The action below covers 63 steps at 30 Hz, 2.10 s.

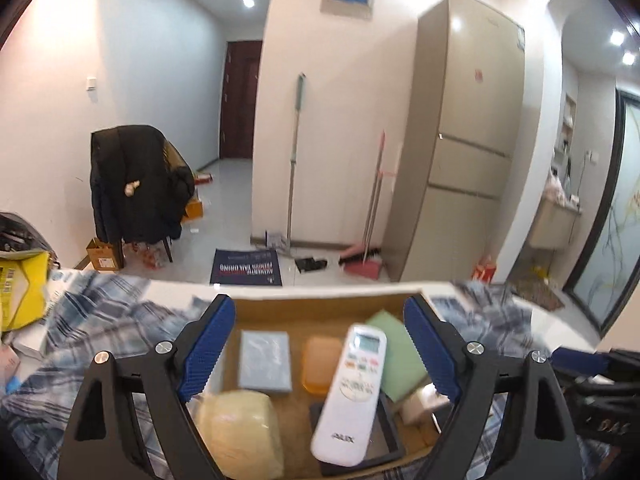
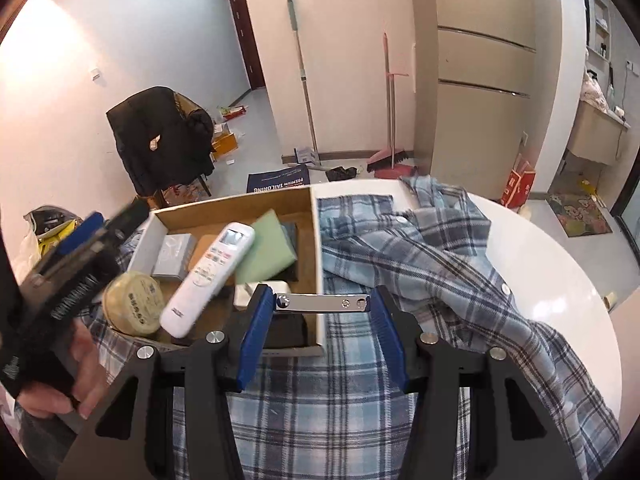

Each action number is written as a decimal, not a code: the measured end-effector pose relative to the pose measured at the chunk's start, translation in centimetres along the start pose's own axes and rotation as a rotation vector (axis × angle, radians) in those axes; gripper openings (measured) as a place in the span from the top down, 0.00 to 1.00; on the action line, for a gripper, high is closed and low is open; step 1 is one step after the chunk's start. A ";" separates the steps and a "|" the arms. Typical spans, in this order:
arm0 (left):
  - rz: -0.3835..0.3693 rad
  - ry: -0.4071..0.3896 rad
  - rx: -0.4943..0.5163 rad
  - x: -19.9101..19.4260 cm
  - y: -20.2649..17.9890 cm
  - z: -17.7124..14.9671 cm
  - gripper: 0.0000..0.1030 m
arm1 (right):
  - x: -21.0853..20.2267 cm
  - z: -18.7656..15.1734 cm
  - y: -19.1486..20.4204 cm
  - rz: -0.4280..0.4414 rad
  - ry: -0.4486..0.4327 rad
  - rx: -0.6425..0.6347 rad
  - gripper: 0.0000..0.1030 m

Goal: Organize rigid objects
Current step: 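Lower the remote into the box with the left gripper while the right gripper carries the clip over, then release the remote with the left gripper while the right gripper drops the clip into the box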

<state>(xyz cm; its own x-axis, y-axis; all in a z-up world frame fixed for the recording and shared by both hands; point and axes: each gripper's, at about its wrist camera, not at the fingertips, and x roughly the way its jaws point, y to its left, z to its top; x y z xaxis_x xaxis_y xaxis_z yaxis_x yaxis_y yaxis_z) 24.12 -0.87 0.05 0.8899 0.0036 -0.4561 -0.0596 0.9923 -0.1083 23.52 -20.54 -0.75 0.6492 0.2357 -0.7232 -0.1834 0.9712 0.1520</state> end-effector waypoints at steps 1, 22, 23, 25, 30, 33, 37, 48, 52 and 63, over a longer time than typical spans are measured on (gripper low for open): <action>0.004 -0.015 -0.007 -0.5 0.4 0.5 0.15 | -0.2 0.3 0.5 -0.001 -0.004 -0.008 0.52; 0.053 -0.100 -0.064 -4.2 5.9 4.4 0.00 | 7.5 -1.1 8.2 0.113 0.207 -0.012 0.52; 0.044 -0.089 -0.059 -4.0 5.9 4.4 0.00 | 7.7 -1.2 8.2 0.115 0.217 -0.009 0.52; -0.001 -0.053 -0.080 -3.5 6.1 4.4 0.00 | 8.4 -1.5 8.3 0.145 0.247 -0.009 0.52; -0.014 -0.037 -0.110 -3.4 6.5 4.4 0.00 | 8.7 -1.9 9.6 0.121 0.237 -0.051 0.51; 0.015 -0.055 -0.090 -3.7 6.6 4.6 0.00 | 9.3 -2.2 10.1 0.151 0.261 -0.053 0.52; 0.007 -0.063 -0.094 -4.0 7.0 4.8 0.00 | 10.1 -2.2 9.9 0.151 0.269 -0.039 0.52; -0.025 -0.076 -0.078 -4.5 6.3 5.1 0.00 | 6.4 -0.2 8.8 0.086 0.144 -0.055 0.50; -0.047 -0.125 -0.036 -5.9 5.1 5.3 0.00 | 3.0 0.7 7.6 -0.020 0.006 -0.071 0.50; -0.052 -0.343 0.067 -14.6 -0.4 6.3 0.00 | -8.1 1.8 3.5 -0.079 -0.277 -0.049 0.44</action>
<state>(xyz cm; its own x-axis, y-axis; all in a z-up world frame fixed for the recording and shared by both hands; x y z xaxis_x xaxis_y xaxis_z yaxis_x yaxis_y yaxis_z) 13.96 -0.51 12.34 0.9918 -0.0166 -0.1269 0.0091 0.9982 -0.0600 18.91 -18.95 6.86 0.8383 0.1660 -0.5194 -0.1549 0.9858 0.0652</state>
